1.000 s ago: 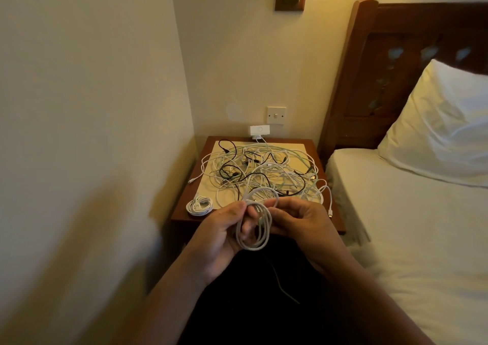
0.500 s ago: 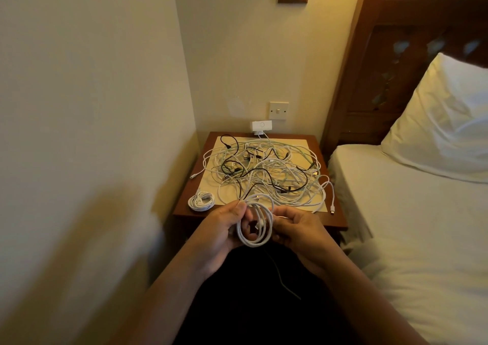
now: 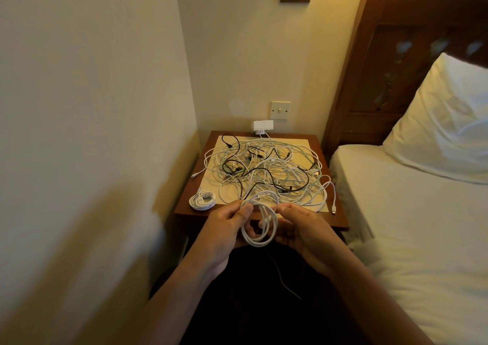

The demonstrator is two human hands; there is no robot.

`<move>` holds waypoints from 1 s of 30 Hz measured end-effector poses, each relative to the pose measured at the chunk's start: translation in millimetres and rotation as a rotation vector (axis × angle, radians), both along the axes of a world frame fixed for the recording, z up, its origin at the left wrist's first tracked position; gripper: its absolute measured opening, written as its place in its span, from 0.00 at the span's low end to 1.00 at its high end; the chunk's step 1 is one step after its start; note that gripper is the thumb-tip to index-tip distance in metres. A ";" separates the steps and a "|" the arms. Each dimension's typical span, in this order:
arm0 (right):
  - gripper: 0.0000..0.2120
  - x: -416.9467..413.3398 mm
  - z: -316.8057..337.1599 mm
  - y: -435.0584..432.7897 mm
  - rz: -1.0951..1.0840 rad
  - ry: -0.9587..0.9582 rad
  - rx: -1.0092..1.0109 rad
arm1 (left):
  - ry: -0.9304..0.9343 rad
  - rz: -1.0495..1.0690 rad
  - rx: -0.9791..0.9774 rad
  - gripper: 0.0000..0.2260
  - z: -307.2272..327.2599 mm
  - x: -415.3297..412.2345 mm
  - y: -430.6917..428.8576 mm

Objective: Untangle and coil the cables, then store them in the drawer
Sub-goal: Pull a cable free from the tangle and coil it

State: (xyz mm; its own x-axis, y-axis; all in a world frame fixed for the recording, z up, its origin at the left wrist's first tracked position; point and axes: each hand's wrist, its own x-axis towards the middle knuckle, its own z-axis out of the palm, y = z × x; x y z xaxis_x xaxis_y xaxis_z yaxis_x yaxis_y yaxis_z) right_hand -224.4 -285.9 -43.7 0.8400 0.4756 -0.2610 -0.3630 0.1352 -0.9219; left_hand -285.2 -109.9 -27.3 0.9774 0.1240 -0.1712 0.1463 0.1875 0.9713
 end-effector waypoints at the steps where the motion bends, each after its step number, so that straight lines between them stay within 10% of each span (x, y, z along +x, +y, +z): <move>1: 0.11 0.1 0.1 1.0 -0.015 -0.018 -0.012 | 0.002 -0.011 -0.029 0.11 0.9 -0.6 -0.7; 12: 0.17 -4.1 1.4 6.8 0.107 0.008 -0.001 | -0.016 0.000 -0.006 0.10 -1.9 1.1 -3.4; 20: 0.25 3.1 8.7 -3.7 0.288 0.131 0.149 | -0.227 0.140 0.430 0.09 2.3 0.3 -5.4; 26: 0.06 1.4 14.7 6.9 0.225 -0.350 -0.495 | -0.237 0.153 0.553 0.10 2.0 -0.9 -4.3; 30: 0.08 -5.9 17.1 13.5 0.196 -0.593 -0.765 | -0.132 0.231 0.259 0.13 -9.3 2.9 -9.4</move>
